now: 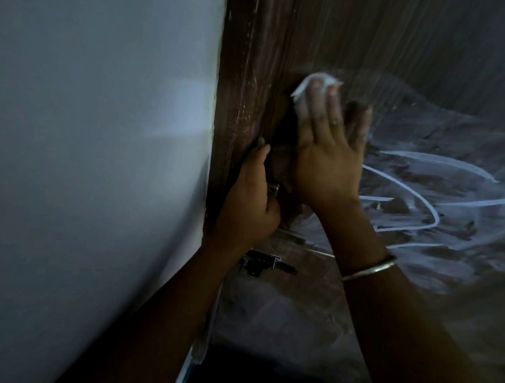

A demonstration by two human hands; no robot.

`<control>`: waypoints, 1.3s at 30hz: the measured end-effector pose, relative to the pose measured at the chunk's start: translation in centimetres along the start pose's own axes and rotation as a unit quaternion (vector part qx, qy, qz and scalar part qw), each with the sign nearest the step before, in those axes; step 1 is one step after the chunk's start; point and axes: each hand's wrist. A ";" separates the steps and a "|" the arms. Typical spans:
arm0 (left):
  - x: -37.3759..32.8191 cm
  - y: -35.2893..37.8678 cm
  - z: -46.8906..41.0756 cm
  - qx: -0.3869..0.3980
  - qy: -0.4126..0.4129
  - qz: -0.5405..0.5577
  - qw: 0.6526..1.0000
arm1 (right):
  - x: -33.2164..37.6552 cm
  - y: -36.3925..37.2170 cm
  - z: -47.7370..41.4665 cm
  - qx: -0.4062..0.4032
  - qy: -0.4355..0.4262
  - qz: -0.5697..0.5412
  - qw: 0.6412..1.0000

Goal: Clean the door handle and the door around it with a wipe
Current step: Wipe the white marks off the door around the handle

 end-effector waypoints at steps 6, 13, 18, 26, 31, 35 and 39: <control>-1.2 0.6 -0.7 -0.012 -0.022 0.008 1.000 | 2.5 0.4 -1.2 0.043 -0.047 -0.016 0.998; -0.7 0.0 -0.3 0.000 -0.026 0.010 1.000 | -0.2 -0.8 0.9 0.018 0.103 -0.002 0.995; -1.0 0.4 -0.7 0.002 -0.030 0.034 0.999 | 2.2 0.0 -2.1 0.028 -0.010 -0.027 0.999; -0.4 0.1 -0.8 -0.003 -0.040 0.002 0.999 | -0.5 -0.5 1.5 0.037 0.070 0.009 0.997; -0.9 0.3 -0.5 0.013 -0.052 0.014 0.998 | -0.4 -0.6 -0.7 0.011 0.102 -0.008 0.995; -1.2 0.2 -0.6 0.023 -0.035 0.009 0.999 | 1.2 -0.2 0.3 0.051 -0.012 -0.014 0.999; -1.0 -0.1 -0.8 0.008 -0.056 0.002 0.998 | -2.5 -1.4 2.9 0.040 0.151 0.005 0.988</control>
Point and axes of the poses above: each hand's wrist, its own z-axis away from the middle knuckle, its own y-axis out of the palm, x = y × z, and after that the axes turned 7 degrees about -x, right-handed
